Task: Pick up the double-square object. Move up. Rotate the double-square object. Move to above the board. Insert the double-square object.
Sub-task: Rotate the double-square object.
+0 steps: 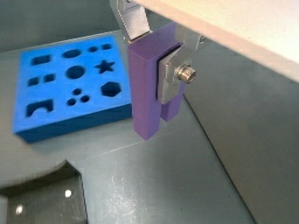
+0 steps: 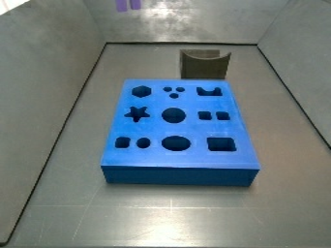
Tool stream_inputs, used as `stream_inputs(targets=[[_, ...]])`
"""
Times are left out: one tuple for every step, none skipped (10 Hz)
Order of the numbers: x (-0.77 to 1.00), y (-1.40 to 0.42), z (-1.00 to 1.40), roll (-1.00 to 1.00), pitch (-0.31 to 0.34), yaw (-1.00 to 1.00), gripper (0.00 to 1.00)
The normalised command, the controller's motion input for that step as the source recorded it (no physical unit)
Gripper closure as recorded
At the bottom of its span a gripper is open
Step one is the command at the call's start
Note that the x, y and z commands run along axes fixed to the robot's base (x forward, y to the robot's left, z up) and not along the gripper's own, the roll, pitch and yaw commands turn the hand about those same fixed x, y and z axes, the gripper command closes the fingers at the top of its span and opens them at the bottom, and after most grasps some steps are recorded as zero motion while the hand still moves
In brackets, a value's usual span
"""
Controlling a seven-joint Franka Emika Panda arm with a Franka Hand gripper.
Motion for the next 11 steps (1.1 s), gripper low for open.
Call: stream_inputs(targets=[[0.04,0.01,-0.02,-0.01,0.022,-0.35,1.00],[0.04,0.01,-0.02,-0.01,0.022,-0.23,1.00],[0.00,0.00,0.00,0.00,0.000,-1.00,1.00],[0.00,0.00,0.00,0.00,-0.001,-1.00,1.00],[0.00,0.01,0.00,-0.01,-0.001,-1.00,1.00],[0.00,0.01,0.00,-0.01,-0.001,-0.83,1.00],[0.00,0.01,0.00,-0.01,-0.001,-0.60,1.00],[0.00,0.01,0.00,-0.01,-0.001,-0.35,1.00],[0.00,0.01,0.00,-0.01,-0.001,-0.27,1.00],[0.00,0.00,-1.00,0.00,0.000,0.00,1.00],[0.01,0.00,-1.00,0.00,-0.013,0.04,1.00]])
